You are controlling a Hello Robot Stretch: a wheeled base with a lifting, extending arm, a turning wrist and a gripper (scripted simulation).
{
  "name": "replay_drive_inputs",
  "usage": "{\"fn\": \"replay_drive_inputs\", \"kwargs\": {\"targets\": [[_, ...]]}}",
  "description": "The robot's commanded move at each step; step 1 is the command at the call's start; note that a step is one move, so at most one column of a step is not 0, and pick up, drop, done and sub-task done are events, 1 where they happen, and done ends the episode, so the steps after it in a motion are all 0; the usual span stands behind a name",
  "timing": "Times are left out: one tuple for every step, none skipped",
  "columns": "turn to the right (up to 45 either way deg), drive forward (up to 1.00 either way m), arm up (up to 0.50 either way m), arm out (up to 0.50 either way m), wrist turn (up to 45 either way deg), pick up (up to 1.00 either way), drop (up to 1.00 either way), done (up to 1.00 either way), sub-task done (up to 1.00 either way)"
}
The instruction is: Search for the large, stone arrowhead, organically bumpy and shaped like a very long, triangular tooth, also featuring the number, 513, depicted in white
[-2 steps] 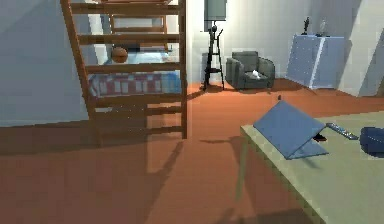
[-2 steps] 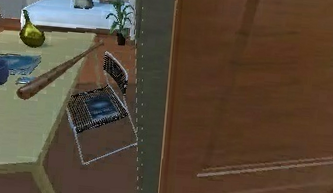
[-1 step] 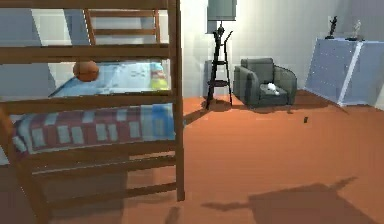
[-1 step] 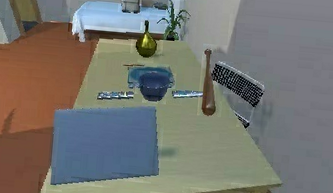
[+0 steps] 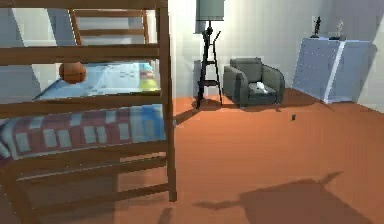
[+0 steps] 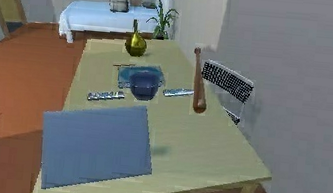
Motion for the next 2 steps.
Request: {"fn": "replay_drive_inputs", "kwargs": {"targets": [[0.0, 0.35, 0.00, 0.00, 0.0, 0.00, 0.00, 0.00, 0.00], [-45.0, 0.00, 0.00, 0.00, 0.0, 0.00, 0.00, 0.00, 0.00]]}}
